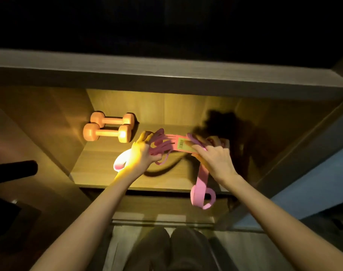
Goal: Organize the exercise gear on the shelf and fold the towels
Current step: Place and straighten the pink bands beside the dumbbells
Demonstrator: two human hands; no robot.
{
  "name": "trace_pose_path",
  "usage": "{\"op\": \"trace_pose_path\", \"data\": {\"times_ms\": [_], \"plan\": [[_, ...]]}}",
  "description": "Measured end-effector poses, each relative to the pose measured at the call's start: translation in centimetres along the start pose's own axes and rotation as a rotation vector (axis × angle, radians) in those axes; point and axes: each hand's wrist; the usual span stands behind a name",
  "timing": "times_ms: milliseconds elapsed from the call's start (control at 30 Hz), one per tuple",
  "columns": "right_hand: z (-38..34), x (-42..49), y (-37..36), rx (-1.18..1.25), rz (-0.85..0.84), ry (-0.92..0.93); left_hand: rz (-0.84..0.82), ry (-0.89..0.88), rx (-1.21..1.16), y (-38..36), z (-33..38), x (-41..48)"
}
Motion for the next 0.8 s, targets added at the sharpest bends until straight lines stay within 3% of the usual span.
{"op": "trace_pose_path", "data": {"times_ms": [133, 300, 467, 800], "plan": [[-0.7, -1.3, -2.9, -0.108, 0.088, -0.011, 0.065, -0.122, 0.074, -2.1, -2.4, -0.8], [-2.8, -1.7, -2.6, -0.236, 0.114, -0.001, 0.078, -0.171, -0.069, -1.5, -3.3, -2.4], [-4.1, -1.0, -1.4, -0.285, 0.118, 0.041, 0.144, -0.179, -0.010, -0.5, -3.3, -3.2], [-2.1, 1.9, -3.5, -0.141, -0.001, -0.060, 0.122, -0.091, -0.037, -1.7, -4.2, -0.1]]}}
Point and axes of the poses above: each hand's wrist, its own x-axis towards the middle knuckle, its own y-axis out of the back of the hand, z = x × y, and after that the axes turned 3 degrees about y, right-handed
